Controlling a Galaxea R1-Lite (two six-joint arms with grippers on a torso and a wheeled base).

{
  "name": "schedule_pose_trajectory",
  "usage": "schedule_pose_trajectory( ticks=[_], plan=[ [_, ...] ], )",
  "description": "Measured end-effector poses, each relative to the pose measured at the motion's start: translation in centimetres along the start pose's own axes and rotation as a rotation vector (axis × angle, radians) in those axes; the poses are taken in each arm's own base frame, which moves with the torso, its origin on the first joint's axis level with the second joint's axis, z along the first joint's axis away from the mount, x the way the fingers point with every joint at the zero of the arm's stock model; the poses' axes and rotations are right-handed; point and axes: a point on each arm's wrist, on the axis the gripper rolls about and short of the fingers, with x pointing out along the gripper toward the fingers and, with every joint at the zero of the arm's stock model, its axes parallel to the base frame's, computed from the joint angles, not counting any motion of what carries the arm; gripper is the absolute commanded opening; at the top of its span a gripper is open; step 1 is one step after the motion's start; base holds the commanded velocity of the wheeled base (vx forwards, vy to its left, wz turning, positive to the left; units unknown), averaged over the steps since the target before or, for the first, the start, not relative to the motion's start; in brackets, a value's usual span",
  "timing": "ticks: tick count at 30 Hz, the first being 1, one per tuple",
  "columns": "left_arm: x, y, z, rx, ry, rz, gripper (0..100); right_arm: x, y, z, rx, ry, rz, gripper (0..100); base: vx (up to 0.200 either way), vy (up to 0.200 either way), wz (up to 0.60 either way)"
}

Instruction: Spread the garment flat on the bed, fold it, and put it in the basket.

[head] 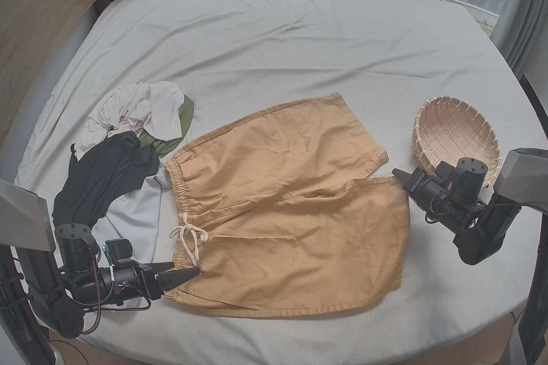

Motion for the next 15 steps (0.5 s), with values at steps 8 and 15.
schedule_pose_trajectory(
  ticks=[8,15],
  plan=[
    [-0.3,0.2,-0.5,-0.017,0.011,0.044,100,-1.0,0.8,0.0,-0.036,-0.044,0.023,100,0.000,0.000,0.00],
    [-0.6,1.1,-0.8,-0.027,0.013,0.094,100,-3.7,2.3,-1.1,-0.044,0.008,0.024,100,0.000,0.000,0.00]
  ],
)
